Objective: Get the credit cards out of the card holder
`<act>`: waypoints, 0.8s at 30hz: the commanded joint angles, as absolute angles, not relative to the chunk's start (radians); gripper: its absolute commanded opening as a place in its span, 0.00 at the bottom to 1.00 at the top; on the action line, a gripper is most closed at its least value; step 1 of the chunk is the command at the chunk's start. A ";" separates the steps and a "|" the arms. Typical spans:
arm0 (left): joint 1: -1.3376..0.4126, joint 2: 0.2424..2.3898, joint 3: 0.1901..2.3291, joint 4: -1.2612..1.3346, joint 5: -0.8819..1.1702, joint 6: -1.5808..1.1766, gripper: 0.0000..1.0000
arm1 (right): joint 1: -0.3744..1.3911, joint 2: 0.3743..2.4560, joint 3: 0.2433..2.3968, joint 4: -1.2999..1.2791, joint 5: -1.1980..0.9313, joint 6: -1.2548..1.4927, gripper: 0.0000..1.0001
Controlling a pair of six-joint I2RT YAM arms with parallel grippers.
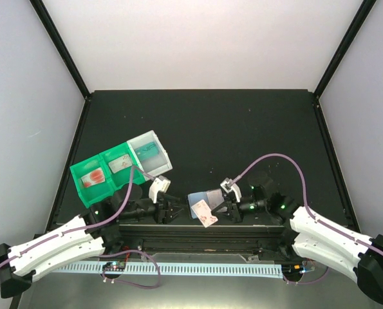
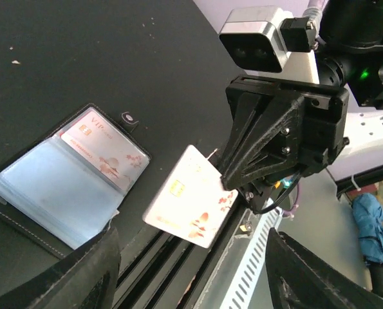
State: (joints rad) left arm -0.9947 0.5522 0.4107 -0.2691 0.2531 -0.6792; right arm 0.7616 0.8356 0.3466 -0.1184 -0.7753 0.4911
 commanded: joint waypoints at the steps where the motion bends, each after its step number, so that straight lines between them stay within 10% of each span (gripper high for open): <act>1: -0.950 0.538 0.454 -0.359 0.349 -0.641 0.61 | 0.759 0.853 0.328 -0.020 -0.917 0.515 0.01; 24: -0.804 0.783 0.420 -0.103 0.796 -0.621 0.38 | 0.760 0.971 0.264 0.369 -1.058 0.745 0.01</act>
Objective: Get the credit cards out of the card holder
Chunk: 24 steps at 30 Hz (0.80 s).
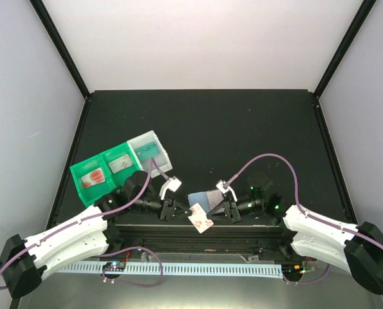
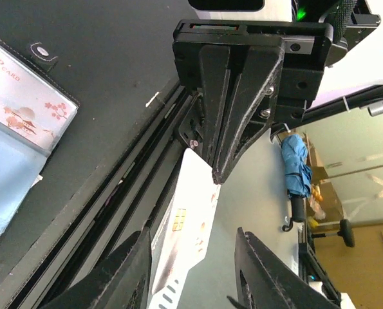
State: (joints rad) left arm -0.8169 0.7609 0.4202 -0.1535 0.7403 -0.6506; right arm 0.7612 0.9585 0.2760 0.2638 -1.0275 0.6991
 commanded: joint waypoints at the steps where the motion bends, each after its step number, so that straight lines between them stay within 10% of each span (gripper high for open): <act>1: -0.801 0.788 0.420 -0.101 0.798 -0.619 0.36 | 0.760 0.973 0.265 0.371 -1.058 0.744 0.01; 6: -0.775 0.793 0.412 -0.103 0.800 -0.610 0.04 | 0.761 0.972 0.270 0.350 -1.052 0.733 0.01; 12: -0.711 0.779 0.376 -0.102 0.802 -0.621 0.02 | 0.760 0.984 0.285 0.277 -0.953 0.705 0.08; 24: -0.652 0.657 0.387 -0.225 0.670 -0.630 0.01 | 0.759 0.972 0.296 0.205 -0.805 0.713 0.77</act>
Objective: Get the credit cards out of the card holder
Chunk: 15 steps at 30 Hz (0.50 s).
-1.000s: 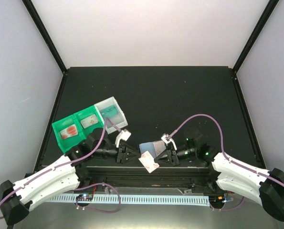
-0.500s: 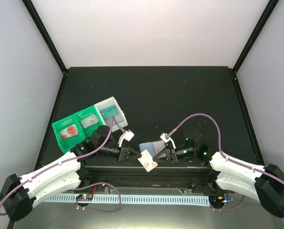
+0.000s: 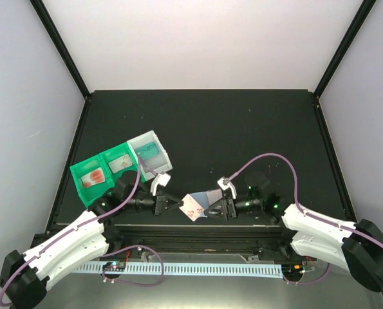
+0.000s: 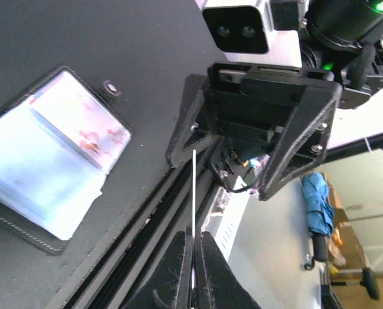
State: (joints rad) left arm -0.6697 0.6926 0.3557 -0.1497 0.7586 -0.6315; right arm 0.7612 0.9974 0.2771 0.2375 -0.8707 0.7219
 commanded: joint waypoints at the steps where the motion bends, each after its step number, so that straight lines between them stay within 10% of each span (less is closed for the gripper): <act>1: -0.648 0.649 0.397 -0.250 0.638 -0.628 0.02 | 0.759 0.964 0.298 0.195 -0.795 0.712 0.82; 4: -0.639 0.621 0.434 -0.333 0.524 -0.624 0.02 | 0.759 0.934 0.306 0.144 -0.751 0.696 0.99; 15: -0.630 0.505 0.534 -0.533 -0.047 -0.695 0.02 | 0.759 0.853 0.290 0.081 -0.694 0.694 1.00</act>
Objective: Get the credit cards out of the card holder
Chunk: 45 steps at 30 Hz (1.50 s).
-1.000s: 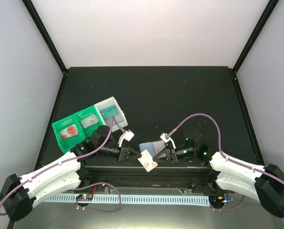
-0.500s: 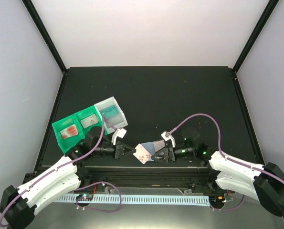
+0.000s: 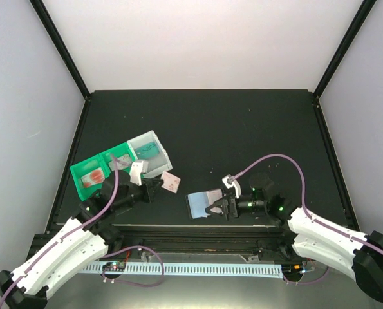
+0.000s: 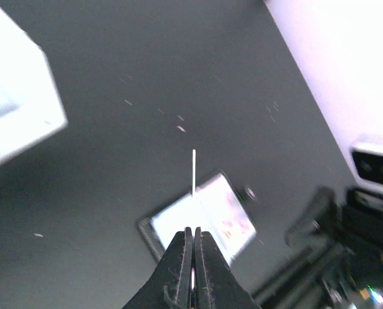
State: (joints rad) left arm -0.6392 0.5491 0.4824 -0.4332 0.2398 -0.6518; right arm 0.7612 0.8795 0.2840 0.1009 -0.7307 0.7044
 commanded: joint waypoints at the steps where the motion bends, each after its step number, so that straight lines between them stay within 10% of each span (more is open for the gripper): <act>1: -0.630 0.494 0.539 -0.545 -0.102 -0.705 0.01 | 0.759 0.848 0.291 0.077 -0.690 0.694 1.00; 18: -0.531 0.562 0.630 -0.540 -0.554 -0.655 0.01 | 0.759 0.837 0.287 0.061 -0.672 0.705 1.00; 45: -0.082 0.951 0.426 -0.071 -0.244 -0.736 0.02 | 0.759 0.771 0.273 0.009 -0.633 0.691 1.00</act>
